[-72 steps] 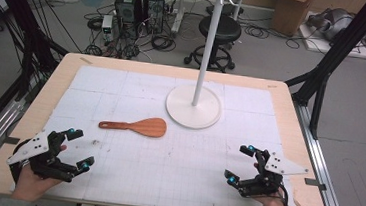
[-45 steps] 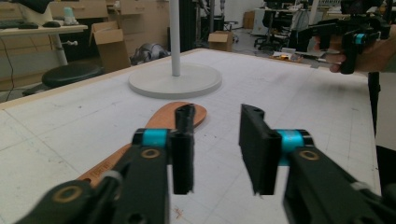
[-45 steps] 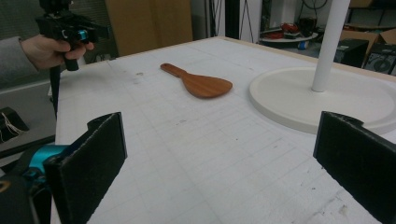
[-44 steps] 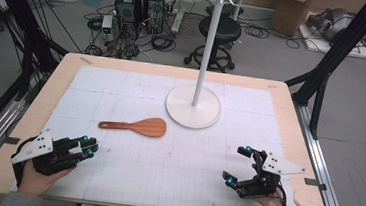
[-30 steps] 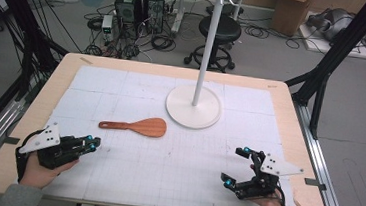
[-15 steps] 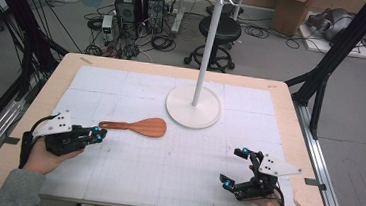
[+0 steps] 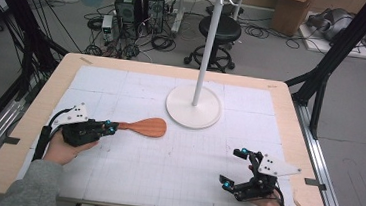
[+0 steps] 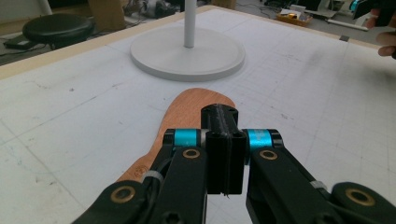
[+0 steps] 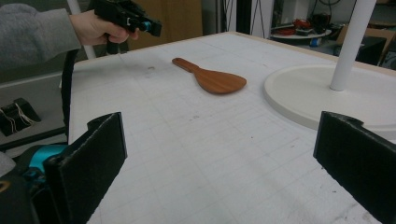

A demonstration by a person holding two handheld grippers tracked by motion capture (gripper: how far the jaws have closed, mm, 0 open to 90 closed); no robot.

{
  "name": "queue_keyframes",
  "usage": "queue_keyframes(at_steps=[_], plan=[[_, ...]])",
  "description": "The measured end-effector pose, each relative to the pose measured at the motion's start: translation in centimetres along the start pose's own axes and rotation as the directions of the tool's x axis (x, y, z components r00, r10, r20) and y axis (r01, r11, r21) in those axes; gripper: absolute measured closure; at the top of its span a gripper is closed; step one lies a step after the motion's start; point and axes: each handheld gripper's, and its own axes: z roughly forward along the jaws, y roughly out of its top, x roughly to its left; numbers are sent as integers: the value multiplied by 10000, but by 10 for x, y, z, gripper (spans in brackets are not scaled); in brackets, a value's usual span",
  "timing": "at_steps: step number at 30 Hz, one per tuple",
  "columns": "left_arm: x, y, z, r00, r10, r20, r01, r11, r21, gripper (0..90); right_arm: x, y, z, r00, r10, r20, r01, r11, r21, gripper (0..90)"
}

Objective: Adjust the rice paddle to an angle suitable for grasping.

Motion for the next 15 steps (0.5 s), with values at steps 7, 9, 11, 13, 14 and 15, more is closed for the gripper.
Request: queue_keyframes(at_steps=[7,9,11,13,14,15], plan=[[3,2,5,9999,-64,-78,64,9999,109,896,0,0,1,10000,-14,-20,15,9999,153,12],[4,4,8,10000,-85,-4,85,9997,237,896,1,0,2,10000,-61,-59,62,9999,152,12],[4,8,11,9999,-34,99,31,9996,276,896,1,0,2,10000,12,-84,-11,9998,189,12],[6,12,15,9998,-114,170,112,9998,151,896,1,0,3,10000,-38,-70,39,9998,175,12],[7,14,17,9997,-97,206,95,9999,110,897,1,0,3,9999,-98,-78,99,9998,181,12],[9,15,19,9997,-16,252,11,9998,186,897,1,0,3,9999,-98,-78,99,9998,181,12]])
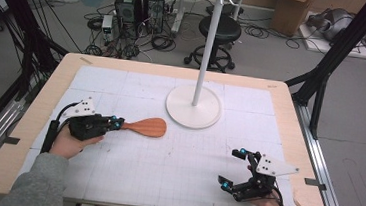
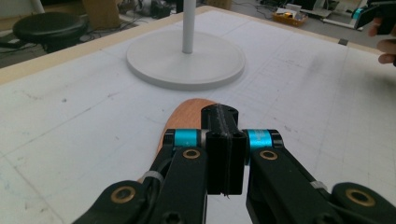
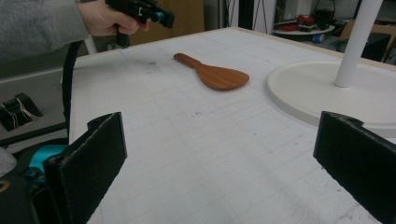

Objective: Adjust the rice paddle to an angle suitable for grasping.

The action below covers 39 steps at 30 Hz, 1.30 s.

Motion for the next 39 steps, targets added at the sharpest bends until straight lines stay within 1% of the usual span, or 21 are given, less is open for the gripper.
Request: queue_keyframes(at_steps=[3,4,6,7,9,10,13,15,16,17,19,22,23,26,27,30,32,34,35,38,39], plan=[[7,3,11,10000,8,60,-10,9997,229,896,0,0,1,10000,44,-19,-44,9999,143,12],[7,3,11,10000,8,60,-10,9997,229,896,0,0,1,10000,44,-19,-44,9999,143,12],[13,4,18,9998,-153,93,150,9996,253,896,0,-1,2,10000,12,-35,-11,9997,240,12],[15,5,23,9999,-87,63,84,9990,436,896,0,-1,2,10000,20,-19,-19,9996,281,12],[21,6,32,9999,-147,63,142,9975,699,896,1,-1,3,9999,-54,-107,57,9995,323,12],[21,6,32,9999,-147,63,142,9975,699,896,1,-1,3,9999,-54,-107,57,9995,323,12],[33,11,40,9987,-415,-303,436,9966,701,896,0,-1,3,10000,-30,-81,32,9994,334,12],[35,11,41,9982,-473,-378,496,9966,651,896,1,-1,3,9999,-71,-102,74,9995,303,12],[38,13,47,9971,-627,-420,661,9943,842,896,1,-1,3,9999,-90,-103,93,9995,300,12],[38,13,47,9971,-627,-420,661,9943,842,896,1,-1,3,9999,-90,-103,93,9995,300,12],[38,16,54,9978,-516,-415,560,9918,1146,896,1,0,2,10000,-57,-66,59,9997,232,12],[37,19,68,9978,-563,-358,601,9915,1157,896,0,0,0,10000,22,37,-22,10000,20,12],[37,19,73,9974,-615,-364,656,9902,1233,896,0,0,0,10000,22,37,-22,10000,20,12],[39,16,86,9973,-483,-558,585,9781,1998,896,0,-1,-3,10000,-13,79,12,10000,70,12],[40,14,90,9968,-498,-619,618,9754,2116,896,1,-2,-5,9999,36,109,-38,9998,195,12],[42,9,102,9946,-704,-764,860,9708,2240,896,2,-4,-8,9998,-4,191,0,9998,213,12],[44,5,107,9904,-1059,-884,1233,9670,2231,896,3,-4,-12,9996,99,249,-104,9998,180,12],[46,1,110,9886,-1139,-989,1340,9640,2298,896,3,-4,-15,9994,146,306,-147,9999,27,12],[47,-1,111,9888,-1117,-993,1328,9617,2398,896,4,-4,-18,9992,171,359,-164,9997,-203,12],[48,-3,113,9870,-1152,-1122,1412,9548,2615,896,5,-4,-20,9990,233,393,-224,9995,-217,12],[49,-4,113,9879,-1117,-1077,1373,9525,2717,897,5,-4,-20,9989,189,438,-181,9996,-205,12]])
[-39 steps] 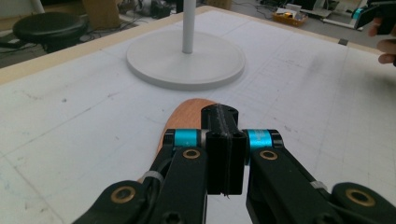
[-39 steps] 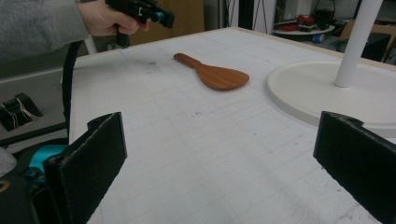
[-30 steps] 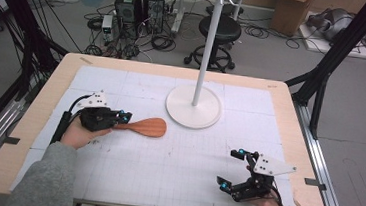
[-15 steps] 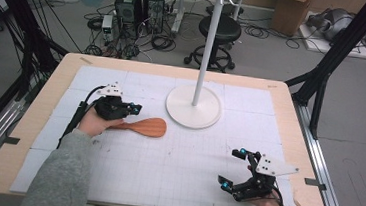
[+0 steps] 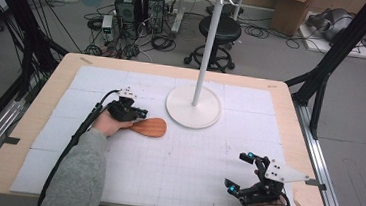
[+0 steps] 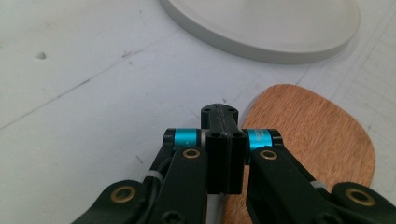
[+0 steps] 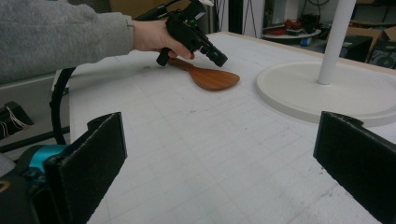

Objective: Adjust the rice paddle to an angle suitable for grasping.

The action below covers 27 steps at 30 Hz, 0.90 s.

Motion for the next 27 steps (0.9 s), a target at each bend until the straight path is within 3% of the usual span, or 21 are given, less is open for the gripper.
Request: queue_keyframes(at_steps=[11,15,23,27], plan=[[-4,-3,0,9998,-195,23,193,9978,630,899,1,-1,2,9999,112,-72,-110,9998,171,12],[-10,-5,-3,9999,-13,140,2,9969,791,899,1,-1,2,9999,80,-120,-76,9996,266,12],[-23,-17,-15,9993,-39,370,13,9975,701,900,3,0,4,9998,-19,-213,25,9995,317,12],[-31,-20,-21,9990,147,424,-190,9947,1012,899,4,1,8,9995,-54,-318,67,9991,416,12]])
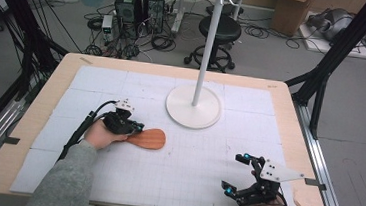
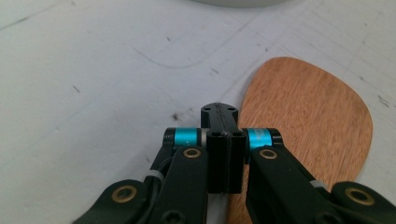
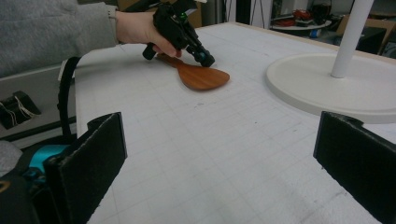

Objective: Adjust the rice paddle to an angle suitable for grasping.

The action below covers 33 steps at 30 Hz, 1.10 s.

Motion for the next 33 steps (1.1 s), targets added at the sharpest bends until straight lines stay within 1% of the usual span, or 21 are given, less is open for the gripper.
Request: queue_keyframes(at_steps=[2,4,6,7,8,11,15,16,17,20,22,24,25,27,31,33], plan=[[-5,0,-2,9997,258,15,-259,9995,200,899,0,0,1,10000,-24,-29,24,10000,-3,12],[-10,-1,-3,9992,392,80,-394,9988,299,899,-1,0,2,10000,-32,-44,32,10000,25,12],[-13,-6,-5,9989,432,172,-434,9990,145,899,-1,0,3,9999,-108,-54,108,9999,40,12],[-14,-8,-6,9992,327,228,-328,9995,44,899,-1,0,3,10000,-41,-56,41,10000,89,12],[-15,-10,-7,9988,357,343,-358,9994,13,899,-1,0,3,10000,-42,-54,43,9999,99,12],[-21,-15,-9,9984,442,361,-438,9990,-118,899,-2,0,4,9999,-33,-121,35,9999,160,12],[-29,-20,-14,9966,592,568,-590,9982,-61,899,-1,1,7,9997,-66,-221,71,9997,227,12],[-31,-21,-15,9960,705,557,-704,9975,-51,899,-1,1,7,9997,-66,-221,71,9997,227,12],[-33,-23,-16,9959,713,565,-708,9974,-101,899,-1,1,8,9996,-123,-240,129,9996,232,12],[-37,-31,-19,9947,635,804,-611,9976,-319,899,0,1,9,9995,-96,-299,106,9995,310,12],[-41,-32,-21,9937,770,810,-756,9969,-212,899,0,1,9,9995,-139,-301,148,9994,322,12],[-46,-32,-23,9908,1141,731,-1143,9934,-14,899,0,1,10,9994,-118,-313,129,9993,346,12],[-49,-32,-24,9902,1192,734,-1199,9928,59,899,0,1,10,9995,-124,-307,135,9993,355,12],[-55,-32,-26,9848,1604,671,-1623,9865,241,899,0,1,10,9994,-135,-313,146,9993,341,12],[-64,-35,-30,9812,1743,828,-1783,9830,437,899,0,1,9,9995,-135,-289,145,9993,338,12],[-66,-40,-32,9824,1605,953,-1633,9863,227,899,0,1,9,9994,-110,-319,121,9993,356,12]])
